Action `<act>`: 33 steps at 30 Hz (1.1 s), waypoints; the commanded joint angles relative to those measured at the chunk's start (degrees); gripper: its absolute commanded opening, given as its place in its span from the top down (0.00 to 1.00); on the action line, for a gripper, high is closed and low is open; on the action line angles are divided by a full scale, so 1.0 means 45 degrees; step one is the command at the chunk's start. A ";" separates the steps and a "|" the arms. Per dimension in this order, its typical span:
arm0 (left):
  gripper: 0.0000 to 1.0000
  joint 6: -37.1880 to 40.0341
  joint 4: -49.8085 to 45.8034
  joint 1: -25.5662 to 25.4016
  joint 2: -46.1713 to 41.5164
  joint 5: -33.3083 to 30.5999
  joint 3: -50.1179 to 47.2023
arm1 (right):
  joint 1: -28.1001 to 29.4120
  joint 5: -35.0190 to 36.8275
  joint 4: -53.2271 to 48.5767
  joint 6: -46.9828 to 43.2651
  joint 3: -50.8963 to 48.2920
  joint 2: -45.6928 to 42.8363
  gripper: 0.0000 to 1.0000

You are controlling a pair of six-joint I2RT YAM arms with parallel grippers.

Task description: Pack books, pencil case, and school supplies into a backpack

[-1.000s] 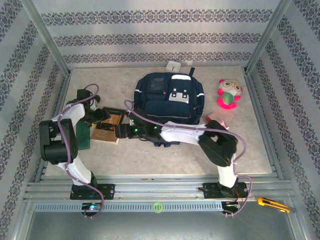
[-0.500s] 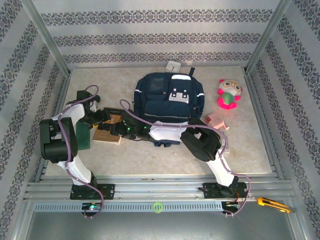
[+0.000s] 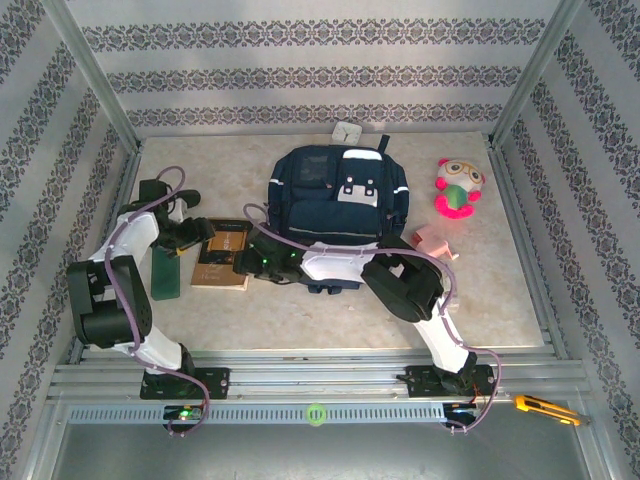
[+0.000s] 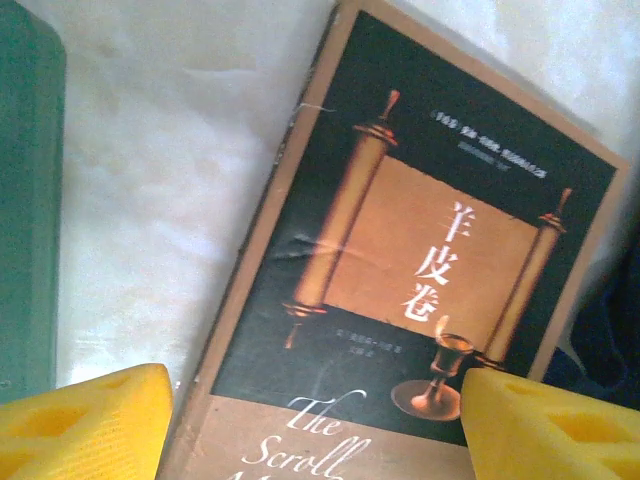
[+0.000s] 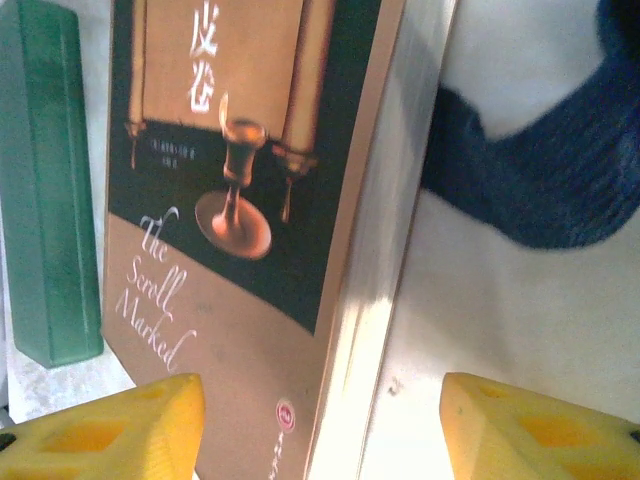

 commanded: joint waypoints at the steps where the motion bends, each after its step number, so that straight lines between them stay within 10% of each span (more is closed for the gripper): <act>1: 0.31 0.0159 0.0174 0.0244 0.0314 0.0290 -0.0751 | -0.0005 -0.0120 -0.0361 0.0110 0.0303 -0.0126 0.39; 17: 0.36 0.0697 -0.0014 0.0242 0.2174 0.1039 -0.0784 | -0.0157 -0.0577 -0.1485 0.0581 0.2092 0.1590 0.60; 33: 0.38 0.0285 -0.0759 0.0251 -0.1026 0.3938 -0.1515 | -0.0453 -0.1161 -0.0840 0.0853 0.1726 0.1809 0.79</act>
